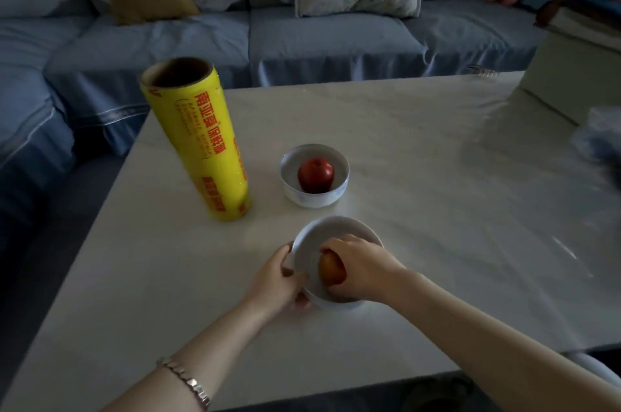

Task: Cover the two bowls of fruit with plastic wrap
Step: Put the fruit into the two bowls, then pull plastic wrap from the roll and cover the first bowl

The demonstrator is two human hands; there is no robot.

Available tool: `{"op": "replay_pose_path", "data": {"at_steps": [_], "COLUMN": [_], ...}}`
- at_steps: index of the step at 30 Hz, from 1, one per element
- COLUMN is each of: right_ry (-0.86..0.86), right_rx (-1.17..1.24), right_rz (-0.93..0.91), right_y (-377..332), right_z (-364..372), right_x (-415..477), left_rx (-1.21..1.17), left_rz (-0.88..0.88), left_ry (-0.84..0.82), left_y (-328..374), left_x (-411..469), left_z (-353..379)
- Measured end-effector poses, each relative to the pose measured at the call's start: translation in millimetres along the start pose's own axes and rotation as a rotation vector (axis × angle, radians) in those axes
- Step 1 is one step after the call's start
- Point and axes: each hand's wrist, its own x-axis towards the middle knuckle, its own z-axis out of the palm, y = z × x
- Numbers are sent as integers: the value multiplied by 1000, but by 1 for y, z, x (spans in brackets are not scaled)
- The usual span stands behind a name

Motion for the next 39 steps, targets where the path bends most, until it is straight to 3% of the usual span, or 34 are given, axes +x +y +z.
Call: {"op": "replay_pose_path", "data": {"at_steps": [4,8,10,17,23,27,33,39], "right_ry": [-28,69,108,158,380,513,369,577], "right_rx": [49,134,140,207,409,643,1078,1292], "right_rz": [-36,-1,15,-37,-190,-254,-242,-91], "right_y": [-4,-7,-11,-34,-58,-88,-121,-101], "right_z": [-7,-30,-41,-54,-78,-98,-108,-89], "right_x": [-3,-2,-1,1,-4,0,0,-18], "left_rx": [15,38,52,37,-84,-118,-51,-25], "left_rz": [-89,61,170,310,417,385,329,277], "left_ry": [-32,486,645,657,755,617,262,97], "left_y": [3,42,72,119,105,116,123,110], "left_x": [-4,23,38,56,22,-26,-73,-74], "left_z": [-25,-85,-117,-133,-130,-132,-100,-65]}}
